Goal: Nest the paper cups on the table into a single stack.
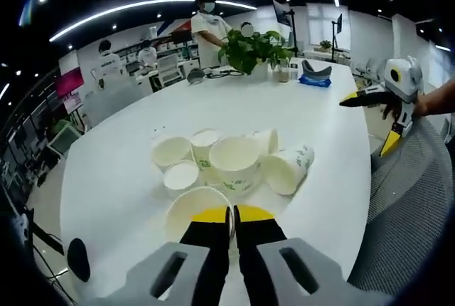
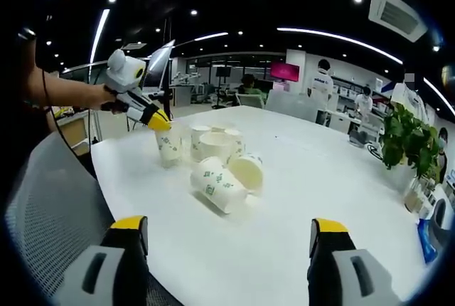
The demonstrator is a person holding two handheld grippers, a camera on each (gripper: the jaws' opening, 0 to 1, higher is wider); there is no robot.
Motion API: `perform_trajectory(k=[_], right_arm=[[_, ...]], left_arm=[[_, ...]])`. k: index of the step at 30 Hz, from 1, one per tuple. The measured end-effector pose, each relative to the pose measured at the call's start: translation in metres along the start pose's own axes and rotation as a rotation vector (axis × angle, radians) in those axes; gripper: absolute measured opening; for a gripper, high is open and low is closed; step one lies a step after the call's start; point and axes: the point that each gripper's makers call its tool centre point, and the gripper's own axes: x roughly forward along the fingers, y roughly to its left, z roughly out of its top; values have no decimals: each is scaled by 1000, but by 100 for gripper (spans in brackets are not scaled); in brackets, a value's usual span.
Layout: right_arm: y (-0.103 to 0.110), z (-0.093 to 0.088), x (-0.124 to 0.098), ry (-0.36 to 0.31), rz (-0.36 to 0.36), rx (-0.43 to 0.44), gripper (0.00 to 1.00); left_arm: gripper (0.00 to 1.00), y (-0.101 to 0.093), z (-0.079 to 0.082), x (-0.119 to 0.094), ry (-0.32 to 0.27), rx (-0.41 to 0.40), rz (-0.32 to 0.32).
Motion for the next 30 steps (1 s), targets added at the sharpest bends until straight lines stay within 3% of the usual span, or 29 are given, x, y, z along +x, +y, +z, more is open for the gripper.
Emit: perform_trajectory(k=[15,30], right_arm=[[3,1,0,-2,7,-1,96],[2,2,0,-5,3,2,96]], left_arm=[[0,-36,1,5,18,77,-54],[0,-68,7,15,-5,116,-103]])
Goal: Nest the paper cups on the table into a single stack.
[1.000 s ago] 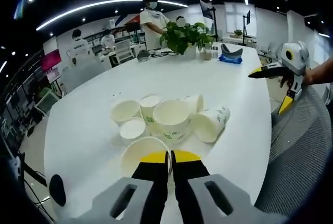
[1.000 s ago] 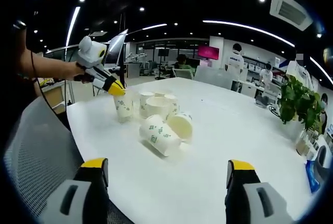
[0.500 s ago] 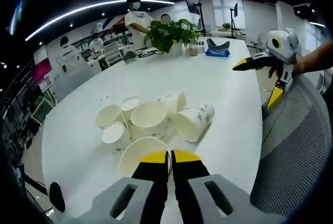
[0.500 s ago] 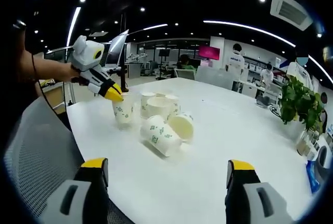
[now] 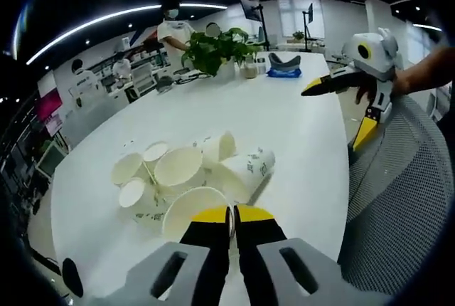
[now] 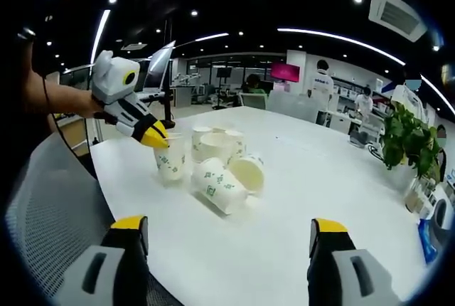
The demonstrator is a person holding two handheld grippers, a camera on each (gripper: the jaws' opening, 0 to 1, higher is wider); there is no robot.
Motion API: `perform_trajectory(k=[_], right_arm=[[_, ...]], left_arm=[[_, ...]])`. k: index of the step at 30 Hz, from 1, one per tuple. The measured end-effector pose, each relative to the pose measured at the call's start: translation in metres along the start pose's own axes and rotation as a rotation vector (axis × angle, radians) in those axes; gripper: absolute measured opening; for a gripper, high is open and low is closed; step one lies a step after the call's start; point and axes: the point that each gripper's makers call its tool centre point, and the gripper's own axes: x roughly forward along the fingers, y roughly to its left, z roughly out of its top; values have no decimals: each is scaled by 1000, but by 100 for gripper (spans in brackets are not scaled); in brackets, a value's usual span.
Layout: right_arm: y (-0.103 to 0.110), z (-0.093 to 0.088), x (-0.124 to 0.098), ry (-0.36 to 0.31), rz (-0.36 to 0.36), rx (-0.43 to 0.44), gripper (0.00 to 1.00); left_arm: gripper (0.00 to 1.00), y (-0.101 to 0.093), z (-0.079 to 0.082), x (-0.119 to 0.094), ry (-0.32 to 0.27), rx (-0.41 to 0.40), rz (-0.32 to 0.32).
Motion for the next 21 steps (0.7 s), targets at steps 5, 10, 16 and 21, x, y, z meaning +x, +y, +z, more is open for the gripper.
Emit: perform_trajectory(k=[5,10,16,21], right_arm=[[1,2,0,1,0,0,95],[2,2,0,1,-2,0,95],[-1,0,0,2,-2,1,95],[-1,-1,0,4,-1,3,95]], left_arm=[[0,-11,6,4,-5,10,-26],[0,-25,14,7,-12,35,-48],[0,-33,16,12,-6,58,-63],[0,-41,16,16,-1,61,-86]])
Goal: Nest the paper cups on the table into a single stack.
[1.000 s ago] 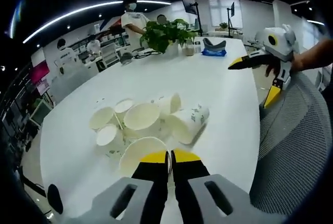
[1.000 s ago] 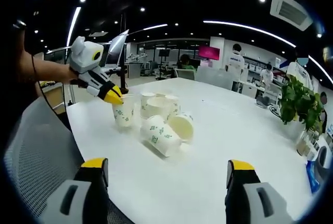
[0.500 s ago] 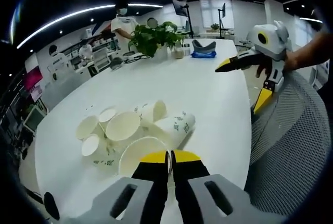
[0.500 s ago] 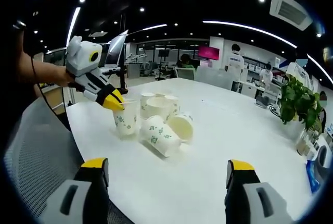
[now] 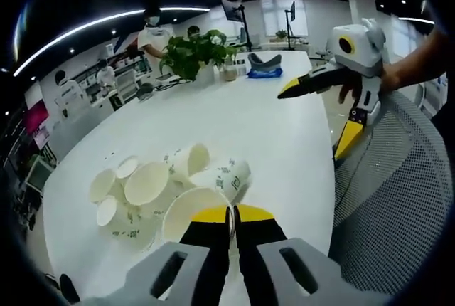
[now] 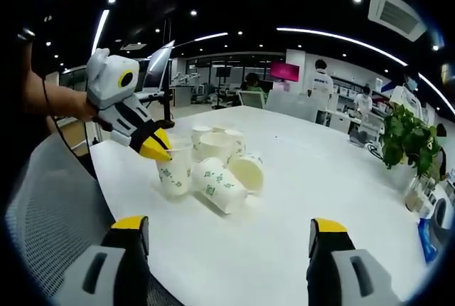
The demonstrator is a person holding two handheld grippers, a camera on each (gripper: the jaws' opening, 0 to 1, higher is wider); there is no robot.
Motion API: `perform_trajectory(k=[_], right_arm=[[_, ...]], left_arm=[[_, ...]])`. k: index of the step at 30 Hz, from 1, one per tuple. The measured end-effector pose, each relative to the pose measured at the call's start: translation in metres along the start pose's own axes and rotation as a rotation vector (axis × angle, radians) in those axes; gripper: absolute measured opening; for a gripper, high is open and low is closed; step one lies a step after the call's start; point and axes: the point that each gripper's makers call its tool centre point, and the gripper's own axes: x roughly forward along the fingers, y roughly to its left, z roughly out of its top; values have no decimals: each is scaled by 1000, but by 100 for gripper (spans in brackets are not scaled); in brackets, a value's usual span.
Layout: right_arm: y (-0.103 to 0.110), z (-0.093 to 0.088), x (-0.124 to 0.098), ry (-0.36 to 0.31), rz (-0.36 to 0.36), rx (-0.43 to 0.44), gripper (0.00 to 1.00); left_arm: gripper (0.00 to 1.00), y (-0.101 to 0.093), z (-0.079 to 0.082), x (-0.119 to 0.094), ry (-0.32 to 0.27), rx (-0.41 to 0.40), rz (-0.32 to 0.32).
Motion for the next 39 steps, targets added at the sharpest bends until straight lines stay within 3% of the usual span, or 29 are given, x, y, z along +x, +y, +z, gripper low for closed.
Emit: perform_trajectory(k=[15,20,39], right_arm=[[0,-1,0,3,1,4,94],[-1,-2,0,4,0,6,94],[2,1,0,0,2,8,94]], left_arm=[[1,-13,-1,15,2,7,-41],[1,-12,-5,17,16,9,-41],[15,5,10,0,-58,-12,-25]])
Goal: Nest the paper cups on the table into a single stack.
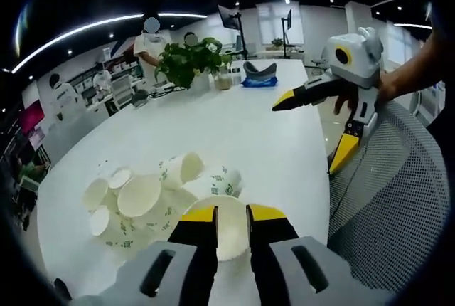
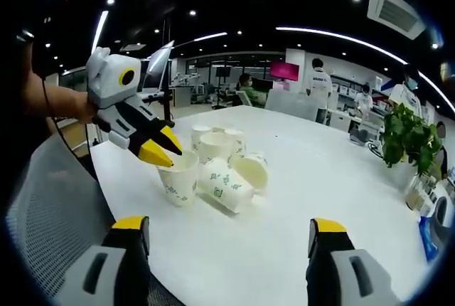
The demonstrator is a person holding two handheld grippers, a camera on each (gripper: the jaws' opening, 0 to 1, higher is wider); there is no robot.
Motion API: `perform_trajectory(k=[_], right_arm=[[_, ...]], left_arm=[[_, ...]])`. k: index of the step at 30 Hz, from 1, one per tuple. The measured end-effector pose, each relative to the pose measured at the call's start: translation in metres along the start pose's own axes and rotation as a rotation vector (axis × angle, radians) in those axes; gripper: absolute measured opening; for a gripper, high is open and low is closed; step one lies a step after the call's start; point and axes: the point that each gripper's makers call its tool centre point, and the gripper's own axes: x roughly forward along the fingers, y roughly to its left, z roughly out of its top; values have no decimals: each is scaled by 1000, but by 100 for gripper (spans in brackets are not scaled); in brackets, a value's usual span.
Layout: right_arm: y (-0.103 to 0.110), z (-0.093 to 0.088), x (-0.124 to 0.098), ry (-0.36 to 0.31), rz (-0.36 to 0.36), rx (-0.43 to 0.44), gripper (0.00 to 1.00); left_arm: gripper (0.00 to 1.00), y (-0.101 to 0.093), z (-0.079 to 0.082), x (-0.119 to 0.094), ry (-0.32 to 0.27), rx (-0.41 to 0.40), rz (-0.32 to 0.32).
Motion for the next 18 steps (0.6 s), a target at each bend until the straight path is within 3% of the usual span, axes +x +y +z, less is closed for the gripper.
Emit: perform_trajectory(k=[14,18], right_arm=[[0,0,0,4,-2,-1,94],[0,0,0,5,-2,0,94]], left_arm=[[18,31,16,-10,-40,-5,33],[19,46,14,-7,-35,-3,39]])
